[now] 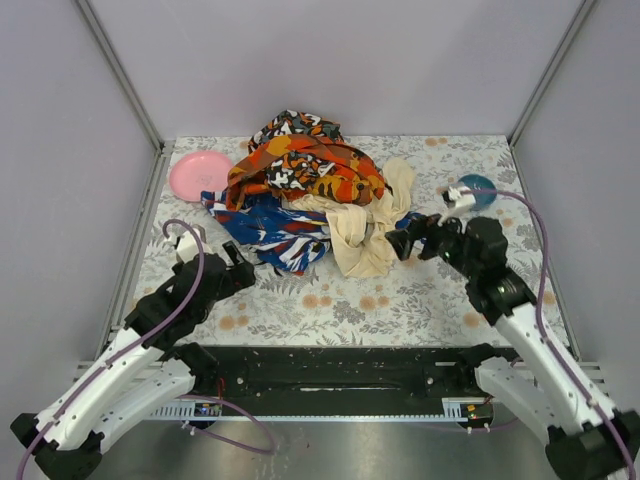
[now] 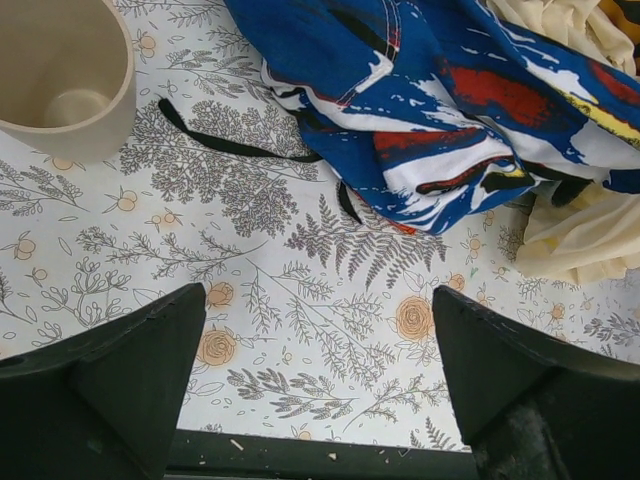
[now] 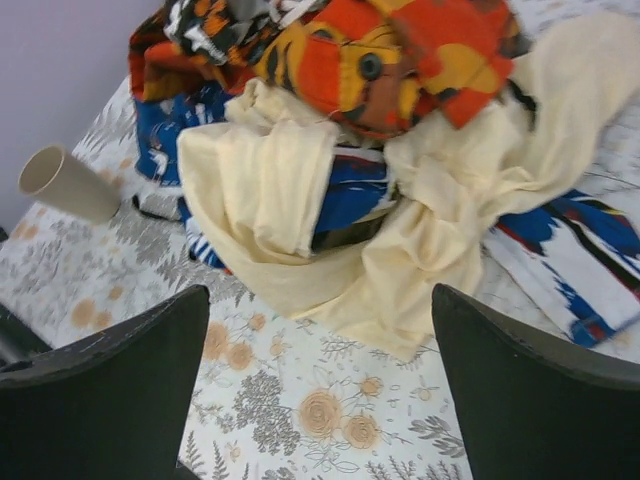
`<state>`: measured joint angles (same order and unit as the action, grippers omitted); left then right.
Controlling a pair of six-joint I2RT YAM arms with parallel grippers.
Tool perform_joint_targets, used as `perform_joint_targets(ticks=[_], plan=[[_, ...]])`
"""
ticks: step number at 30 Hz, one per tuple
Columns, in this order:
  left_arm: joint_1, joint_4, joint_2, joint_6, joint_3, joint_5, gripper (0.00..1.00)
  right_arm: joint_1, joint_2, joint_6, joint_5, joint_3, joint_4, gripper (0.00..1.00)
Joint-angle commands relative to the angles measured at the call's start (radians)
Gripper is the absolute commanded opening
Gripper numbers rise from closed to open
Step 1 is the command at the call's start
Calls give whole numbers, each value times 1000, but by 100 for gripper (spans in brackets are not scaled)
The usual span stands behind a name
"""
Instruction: Pick out a specific cloth from the pile
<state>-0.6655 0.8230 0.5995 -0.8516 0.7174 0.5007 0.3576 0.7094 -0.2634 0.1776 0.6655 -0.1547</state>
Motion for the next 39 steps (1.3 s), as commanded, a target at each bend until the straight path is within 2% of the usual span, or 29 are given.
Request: perform_joint_targets(ticks=[1,4,8,14,16,19,25,29,32,35,39], plan=[[-2,-94,22,37,-12,-19,99,87,212,142,174,167,-17,99],[-2,-111,25,45,-29,-22,99,243,353,259,38,235,-83,99],[-2,-114,28,54,-33,-24,99,352,522,392,-113,296,-106,100],[-2,-120,25,56,-41,-16,99,369,741,397,-347,330,-40,99],[-2,-120,23,56,-42,-13,99,368,809,375,-522,339,1,99],[-2,-120,28,54,-44,-8,99,356,889,374,-630,368,49,99],[-2,-119,29,56,-42,-10,99,255,1022,345,-624,531,81,99],[-2,-119,31,56,-42,-4,99,205,1088,357,-511,675,104,99],[-2,-119,37,59,-36,-1,99,202,1177,395,-486,813,92,99],[-2,-125,46,68,-32,-2,99,201,1286,421,-469,1018,37,99],[-2,-194,72,127,-32,-59,99,189,1430,423,-400,1230,-29,99]])
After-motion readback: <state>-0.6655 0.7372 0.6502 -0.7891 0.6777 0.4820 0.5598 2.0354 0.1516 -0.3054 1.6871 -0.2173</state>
